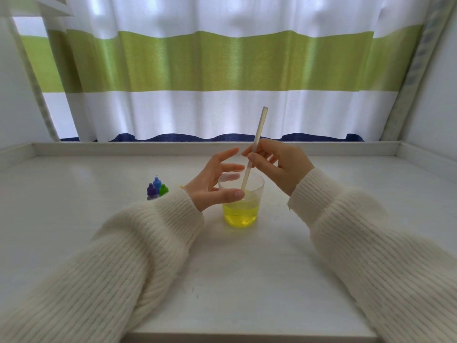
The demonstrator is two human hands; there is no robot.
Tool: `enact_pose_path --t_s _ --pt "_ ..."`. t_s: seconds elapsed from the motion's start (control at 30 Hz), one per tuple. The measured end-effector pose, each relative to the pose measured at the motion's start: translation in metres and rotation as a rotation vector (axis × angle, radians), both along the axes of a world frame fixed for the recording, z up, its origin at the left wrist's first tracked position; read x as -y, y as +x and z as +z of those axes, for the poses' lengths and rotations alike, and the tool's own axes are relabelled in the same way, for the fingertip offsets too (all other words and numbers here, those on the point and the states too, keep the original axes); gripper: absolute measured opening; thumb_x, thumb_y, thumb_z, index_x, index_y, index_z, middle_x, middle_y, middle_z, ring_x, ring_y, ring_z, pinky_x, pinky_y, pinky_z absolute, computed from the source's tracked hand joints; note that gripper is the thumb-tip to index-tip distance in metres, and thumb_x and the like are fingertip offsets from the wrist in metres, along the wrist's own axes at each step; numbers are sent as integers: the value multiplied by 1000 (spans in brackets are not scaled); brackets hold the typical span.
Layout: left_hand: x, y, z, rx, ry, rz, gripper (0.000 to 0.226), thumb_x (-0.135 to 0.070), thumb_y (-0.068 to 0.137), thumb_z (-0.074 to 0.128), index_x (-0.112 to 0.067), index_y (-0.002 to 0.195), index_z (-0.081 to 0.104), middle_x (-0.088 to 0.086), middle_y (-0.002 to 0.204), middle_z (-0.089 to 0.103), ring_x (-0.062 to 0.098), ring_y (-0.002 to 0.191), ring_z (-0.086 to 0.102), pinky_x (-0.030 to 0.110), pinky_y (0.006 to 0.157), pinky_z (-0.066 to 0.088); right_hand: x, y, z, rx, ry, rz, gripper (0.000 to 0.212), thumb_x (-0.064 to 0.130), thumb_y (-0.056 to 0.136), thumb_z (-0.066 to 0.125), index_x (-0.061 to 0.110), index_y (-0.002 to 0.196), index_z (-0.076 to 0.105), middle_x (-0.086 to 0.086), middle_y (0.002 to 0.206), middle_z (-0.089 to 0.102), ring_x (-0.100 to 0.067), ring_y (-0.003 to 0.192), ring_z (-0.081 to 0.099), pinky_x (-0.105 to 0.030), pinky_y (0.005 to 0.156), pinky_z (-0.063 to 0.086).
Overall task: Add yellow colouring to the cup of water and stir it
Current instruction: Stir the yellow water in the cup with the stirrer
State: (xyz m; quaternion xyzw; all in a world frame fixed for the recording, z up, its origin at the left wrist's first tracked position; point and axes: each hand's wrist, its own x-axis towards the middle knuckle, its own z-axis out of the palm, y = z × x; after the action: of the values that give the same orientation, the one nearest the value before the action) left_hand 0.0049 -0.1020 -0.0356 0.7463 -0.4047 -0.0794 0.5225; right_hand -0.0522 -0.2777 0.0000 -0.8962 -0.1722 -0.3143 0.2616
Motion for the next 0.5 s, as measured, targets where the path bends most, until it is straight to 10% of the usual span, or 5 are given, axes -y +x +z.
enact_pose_path --t_s 0.5 --pt "0 -4 2 3 2 -1 84 -58 45 73 -63 112 23 -24 118 44 -7 108 47 22 78 47 -2 -3 0 -64 151 104 11 25 87 49 24 82 59 9 72 63 -4 69 62 -10 64 49"
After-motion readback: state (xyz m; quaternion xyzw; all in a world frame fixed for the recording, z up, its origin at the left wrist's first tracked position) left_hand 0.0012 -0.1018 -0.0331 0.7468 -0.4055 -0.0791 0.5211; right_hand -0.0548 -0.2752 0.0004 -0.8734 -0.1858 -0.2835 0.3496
